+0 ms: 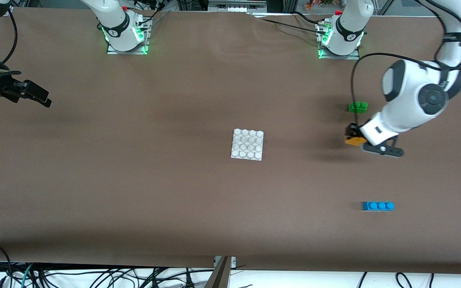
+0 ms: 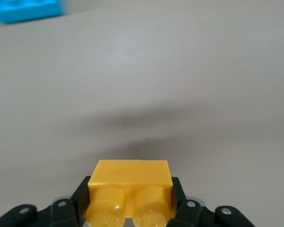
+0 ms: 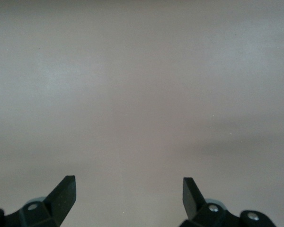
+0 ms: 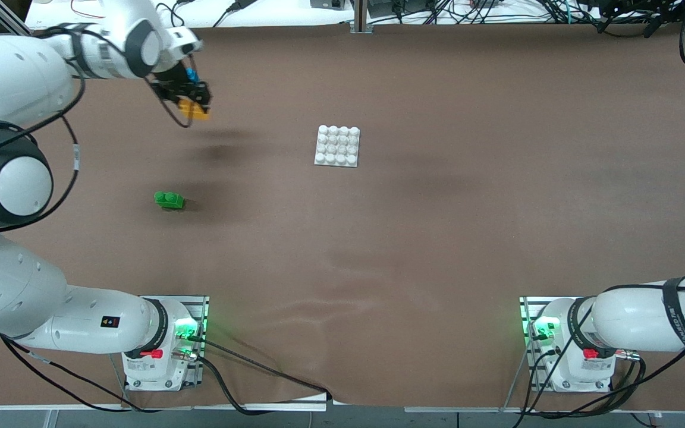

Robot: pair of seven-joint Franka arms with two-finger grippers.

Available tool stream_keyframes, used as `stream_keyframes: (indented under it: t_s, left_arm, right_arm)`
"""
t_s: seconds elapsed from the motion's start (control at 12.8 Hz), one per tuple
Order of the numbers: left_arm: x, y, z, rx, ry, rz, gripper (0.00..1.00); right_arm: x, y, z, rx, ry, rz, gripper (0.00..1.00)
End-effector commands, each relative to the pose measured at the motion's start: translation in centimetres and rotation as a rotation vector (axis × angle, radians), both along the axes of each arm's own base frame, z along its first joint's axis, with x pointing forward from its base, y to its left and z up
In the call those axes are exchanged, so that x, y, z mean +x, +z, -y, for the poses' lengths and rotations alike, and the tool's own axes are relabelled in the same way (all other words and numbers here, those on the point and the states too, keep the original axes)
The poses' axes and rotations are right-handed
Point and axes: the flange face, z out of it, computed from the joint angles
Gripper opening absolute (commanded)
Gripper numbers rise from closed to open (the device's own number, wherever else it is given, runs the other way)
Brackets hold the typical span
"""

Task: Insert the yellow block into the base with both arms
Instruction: 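Carry the yellow block over the white base plate with the left gripper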

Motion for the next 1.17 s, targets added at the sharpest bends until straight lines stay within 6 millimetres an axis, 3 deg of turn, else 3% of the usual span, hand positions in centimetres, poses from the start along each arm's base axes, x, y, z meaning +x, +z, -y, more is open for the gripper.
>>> stream_keyframes:
  t_s: [0.0, 0.23, 0.55, 0.78, 0.94, 1.02, 1.09]
  left_arm:
    - [-0.4, -0.1, 7.2, -0.035, 0.078, -0.033, 0.0]
    - [-1.1, -2.3, 17.0, -0.078, 0.146, -0.09, 0.0]
    - [-0.8, -4.2, 25.5, -0.089, 0.22, -0.087, 0.0]
    - [-1.9, -6.5, 30.5, -0.097, 0.264, -0.073, 0.0]
    - [-1.9, -7.4, 31.4, -0.102, 0.292, -0.066, 0.0]
    - [-2.6, -7.6, 33.1, -0.101, 0.274, -0.062, 0.0]
    - [-3.0, -8.2, 33.6, -0.092, 0.26, -0.062, 0.0]
  right_arm:
    - [-0.1, 0.2, 0.1, -0.012, -0.003, 0.008, 1.0]
    - [-0.1, 0.2, 0.1, -0.012, -0.001, 0.008, 1.0]
    - [-0.1, 0.2, 0.1, -0.012, -0.001, 0.008, 1.0]
    - [-0.1, 0.2, 0.1, -0.012, -0.001, 0.008, 1.0]
    - [-0.2, 0.2, 0.1, -0.012, -0.001, 0.005, 1.0]
    - [-0.2, 0.2, 0.1, -0.012, -0.001, 0.005, 1.0]
    - [-0.1, 0.2, 0.1, -0.012, -0.001, 0.007, 1.0]
